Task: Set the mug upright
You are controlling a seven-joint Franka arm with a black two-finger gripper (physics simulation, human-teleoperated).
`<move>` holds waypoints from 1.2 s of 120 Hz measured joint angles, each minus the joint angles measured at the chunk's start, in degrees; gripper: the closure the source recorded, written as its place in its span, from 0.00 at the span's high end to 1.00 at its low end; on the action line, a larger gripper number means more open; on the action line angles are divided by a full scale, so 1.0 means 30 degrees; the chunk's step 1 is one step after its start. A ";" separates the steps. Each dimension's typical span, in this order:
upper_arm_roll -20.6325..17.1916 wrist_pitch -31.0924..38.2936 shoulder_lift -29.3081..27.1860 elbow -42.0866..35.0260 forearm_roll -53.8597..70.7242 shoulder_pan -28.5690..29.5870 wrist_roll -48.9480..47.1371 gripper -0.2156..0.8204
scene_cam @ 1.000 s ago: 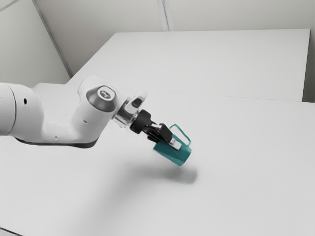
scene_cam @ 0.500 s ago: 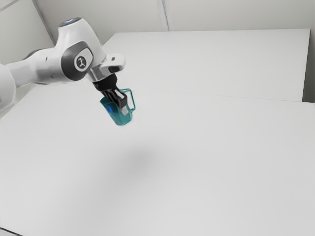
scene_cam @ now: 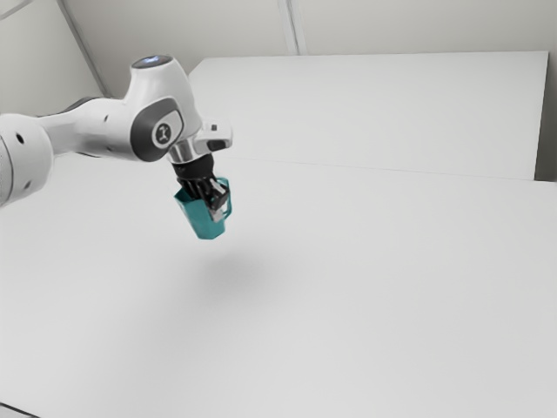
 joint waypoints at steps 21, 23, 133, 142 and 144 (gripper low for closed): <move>0.0009 0.1431 0.0134 -0.1593 0.0033 0.0767 -0.0612 0.07; 0.0009 0.1568 0.0159 -0.1753 0.0036 0.0806 -0.0663 0.07; -0.0089 0.4198 -0.0656 -0.3589 -0.0882 0.0014 -0.1930 0.66; -0.0095 0.3328 -0.1436 -0.2799 -0.1296 -0.0299 -0.1930 0.70; -0.0095 0.3070 -0.1501 -0.2444 -0.1357 -0.0367 -0.1930 0.70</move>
